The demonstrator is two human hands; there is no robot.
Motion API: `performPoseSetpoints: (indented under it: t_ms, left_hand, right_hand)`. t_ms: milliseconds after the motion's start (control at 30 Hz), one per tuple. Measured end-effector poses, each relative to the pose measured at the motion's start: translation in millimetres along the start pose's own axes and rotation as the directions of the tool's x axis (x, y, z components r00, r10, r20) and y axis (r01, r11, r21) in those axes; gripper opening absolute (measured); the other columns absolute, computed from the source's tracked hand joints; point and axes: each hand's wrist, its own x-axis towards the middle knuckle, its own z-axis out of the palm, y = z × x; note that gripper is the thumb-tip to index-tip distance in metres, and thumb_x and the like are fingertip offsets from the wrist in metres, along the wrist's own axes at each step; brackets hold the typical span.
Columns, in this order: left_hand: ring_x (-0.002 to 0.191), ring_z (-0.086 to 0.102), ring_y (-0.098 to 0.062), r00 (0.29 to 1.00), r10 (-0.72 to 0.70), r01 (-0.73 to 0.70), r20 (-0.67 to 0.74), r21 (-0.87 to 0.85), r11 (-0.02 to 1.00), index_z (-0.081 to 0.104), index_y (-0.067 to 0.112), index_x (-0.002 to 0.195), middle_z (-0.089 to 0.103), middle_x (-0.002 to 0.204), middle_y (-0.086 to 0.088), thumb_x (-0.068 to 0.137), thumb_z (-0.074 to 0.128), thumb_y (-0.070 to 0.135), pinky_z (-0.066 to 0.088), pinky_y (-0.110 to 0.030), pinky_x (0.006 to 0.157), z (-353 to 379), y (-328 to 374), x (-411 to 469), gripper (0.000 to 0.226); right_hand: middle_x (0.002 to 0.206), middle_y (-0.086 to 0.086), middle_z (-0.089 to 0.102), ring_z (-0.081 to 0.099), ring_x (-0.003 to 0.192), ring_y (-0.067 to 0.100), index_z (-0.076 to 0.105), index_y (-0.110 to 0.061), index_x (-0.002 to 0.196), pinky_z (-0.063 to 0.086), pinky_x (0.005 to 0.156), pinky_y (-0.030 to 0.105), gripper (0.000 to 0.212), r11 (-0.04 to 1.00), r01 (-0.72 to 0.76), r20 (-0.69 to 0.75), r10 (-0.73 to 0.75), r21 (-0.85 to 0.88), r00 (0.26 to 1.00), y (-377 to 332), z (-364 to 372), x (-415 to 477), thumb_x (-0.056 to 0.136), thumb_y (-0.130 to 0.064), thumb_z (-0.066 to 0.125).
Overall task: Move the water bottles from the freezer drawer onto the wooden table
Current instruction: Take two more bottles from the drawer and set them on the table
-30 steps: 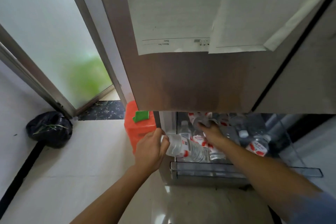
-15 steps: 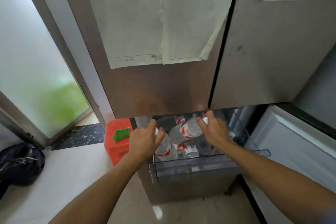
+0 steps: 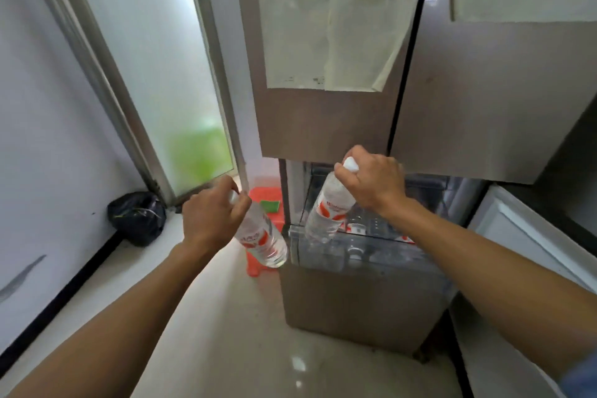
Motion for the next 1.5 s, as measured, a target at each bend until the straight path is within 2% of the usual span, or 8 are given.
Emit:
performPoseSetpoints:
  t_ms: [133, 233, 400, 533, 700, 867, 1200, 1500]
  left_hand:
    - [0.067, 0.062, -0.034, 0.98, -0.108, 0.075, 0.167, 0.194, 0.978, 0.057, 0.017, 0.09, 0.069, 0.075, -0.01, 0.088, 0.049, 0.046, 0.048, -0.035, 0.057, -30.0, -47.1, -77.3, 0.029]
    - [0.066, 0.062, -0.025, 0.938, -0.256, 0.184, 0.235, 0.287, 0.94, 0.056, 0.023, 0.09, 0.069, 0.08, -0.004, 0.087, 0.051, 0.049, 0.055, -0.036, 0.061, -71.2, -93.7, -139.2, 0.027]
    - [0.06, 0.059, -0.018, 0.884, -0.434, 0.341, 0.174, 0.393, 0.854, 0.056, 0.021, 0.089, 0.066, 0.073, -0.001, 0.089, 0.048, 0.05, 0.054, -0.032, 0.061, -160.5, -166.0, -235.0, 0.03]
    - [0.057, 0.054, -0.013, 0.833, -0.546, 0.444, 0.092, 0.479, 0.757, 0.055, 0.019, 0.09, 0.057, 0.065, 0.003, 0.092, 0.045, 0.047, 0.042, -0.026, 0.054, -242.0, -221.3, -309.5, 0.03]
    - [0.054, 0.056, -0.014, 0.779, -0.625, 0.491, 0.042, 0.58, 0.65, 0.053, 0.024, 0.08, 0.06, 0.063, 0.003, 0.089, 0.042, 0.051, 0.051, -0.03, 0.057, -338.4, -301.1, -401.4, 0.031]
    - [0.048, 0.046, -0.009, 0.711, -0.704, 0.528, -0.001, 0.661, 0.533, 0.044, 0.025, 0.076, 0.046, 0.056, 0.009, 0.093, 0.043, 0.046, 0.033, -0.022, 0.046, -422.4, -367.1, -477.0, 0.027]
    - [0.05, 0.04, -0.006, 0.456, -0.872, 0.736, -0.176, 0.626, 0.258, 0.047, 0.023, 0.085, 0.043, 0.06, 0.01, 0.094, 0.038, 0.046, 0.023, -0.021, 0.046, -515.9, -471.1, -601.6, 0.026]
    - [0.056, 0.049, -0.005, 0.239, -0.938, 0.777, -0.251, 0.629, 0.03, 0.044, 0.025, 0.09, 0.049, 0.065, 0.01, 0.095, 0.036, 0.048, 0.036, -0.018, 0.051, -602.6, -607.4, -662.2, 0.025]
  right_hand:
    - [0.067, -0.003, 0.053, 0.047, 0.055, 0.016, 0.059, -0.019, 0.087, 0.022, 0.048, 0.021, 0.041, 0.975, 0.212, 0.161, -0.22, 0.065, 0.962, -68.1, 25.5, -40.1, 0.086, -0.056, 0.043]
    - [0.064, -0.004, 0.055, 0.052, 0.055, 0.017, 0.055, -0.022, 0.081, 0.031, 0.051, 0.023, 0.033, 0.922, 0.358, 0.229, -0.384, 0.148, 0.894, -130.1, 51.5, -73.7, 0.089, -0.054, 0.053]
    - [0.085, 0.009, 0.068, 0.061, 0.073, 0.029, 0.06, -0.016, 0.095, 0.042, 0.062, 0.035, 0.036, 0.806, 0.554, 0.29, -0.592, 0.21, 0.752, -254.5, 76.6, -111.4, 0.089, -0.05, 0.048]
    - [0.089, 0.008, 0.069, 0.063, 0.079, 0.03, 0.058, -0.017, 0.095, 0.037, 0.061, 0.034, 0.036, 0.689, 0.664, 0.265, -0.725, 0.29, 0.636, -373.9, 90.5, -150.0, 0.089, -0.051, 0.046]
    - [0.084, -0.001, 0.068, 0.059, 0.067, 0.018, 0.056, -0.021, 0.093, 0.048, 0.06, 0.031, 0.039, 0.585, 0.707, 0.248, -0.81, 0.397, 0.531, -524.0, 111.7, -219.7, 0.09, -0.057, 0.041]
    - [0.088, -0.002, 0.068, 0.056, 0.066, 0.015, 0.056, -0.021, 0.102, 0.043, 0.057, 0.027, 0.042, 0.491, 0.734, 0.227, -0.87, 0.469, 0.438, -656.0, 117.3, -285.4, 0.091, -0.059, 0.04]
    - [0.074, -0.007, 0.057, 0.053, 0.061, 0.01, 0.047, -0.024, 0.09, 0.042, 0.056, 0.022, 0.038, 0.203, 0.81, 0.152, -0.978, 0.55, 0.142, -894.8, 142.8, -379.0, 0.093, -0.06, 0.037]
    - [0.075, -0.008, 0.058, 0.056, 0.062, 0.009, 0.053, -0.023, 0.101, 0.04, 0.05, 0.021, 0.045, -0.02, 0.802, 0.053, -0.997, 0.596, -0.064, -1104.3, 197.6, -444.5, 0.095, -0.062, 0.032]
